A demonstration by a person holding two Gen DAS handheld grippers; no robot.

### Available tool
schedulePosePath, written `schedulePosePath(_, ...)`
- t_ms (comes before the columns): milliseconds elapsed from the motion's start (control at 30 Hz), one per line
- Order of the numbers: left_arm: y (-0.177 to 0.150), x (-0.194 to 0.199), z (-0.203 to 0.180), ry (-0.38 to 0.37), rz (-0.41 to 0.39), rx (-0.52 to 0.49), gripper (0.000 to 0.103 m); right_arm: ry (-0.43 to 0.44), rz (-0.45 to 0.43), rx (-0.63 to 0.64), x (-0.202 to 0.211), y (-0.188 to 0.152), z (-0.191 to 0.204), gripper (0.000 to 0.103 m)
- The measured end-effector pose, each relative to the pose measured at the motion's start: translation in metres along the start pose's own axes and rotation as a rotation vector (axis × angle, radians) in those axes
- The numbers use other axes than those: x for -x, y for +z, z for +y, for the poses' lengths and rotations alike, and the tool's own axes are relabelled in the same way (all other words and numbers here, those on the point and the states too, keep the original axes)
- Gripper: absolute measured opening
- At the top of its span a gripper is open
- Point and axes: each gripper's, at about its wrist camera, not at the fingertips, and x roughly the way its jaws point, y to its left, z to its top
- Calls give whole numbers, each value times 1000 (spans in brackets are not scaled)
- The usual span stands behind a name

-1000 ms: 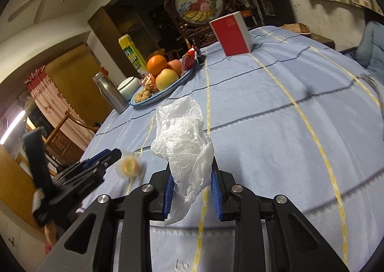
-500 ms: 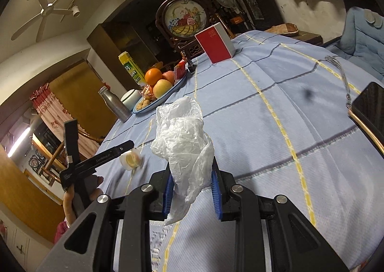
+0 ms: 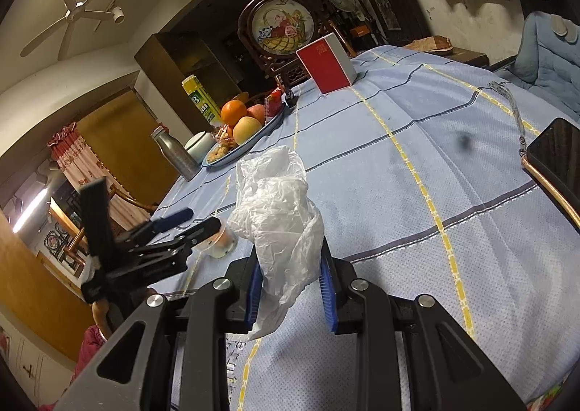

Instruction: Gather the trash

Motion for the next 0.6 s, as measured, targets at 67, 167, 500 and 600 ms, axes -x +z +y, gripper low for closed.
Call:
schedulePosePath(67, 0, -2, 4, 21, 5, 15, 80, 0, -1, 4, 0, 0, 2, 29)
schedulePosePath(167, 1, -11, 15, 20, 52, 72, 82, -3, -6, 16, 2, 0, 5, 29)
schedulePosePath(500, -6, -42, 30, -49, 225, 163, 89, -33, -12, 58, 7, -4, 10, 30)
schedulePosePath(600, -10, -51, 38, -62, 279, 219, 80, -36, -8, 58, 7, -6, 8, 30)
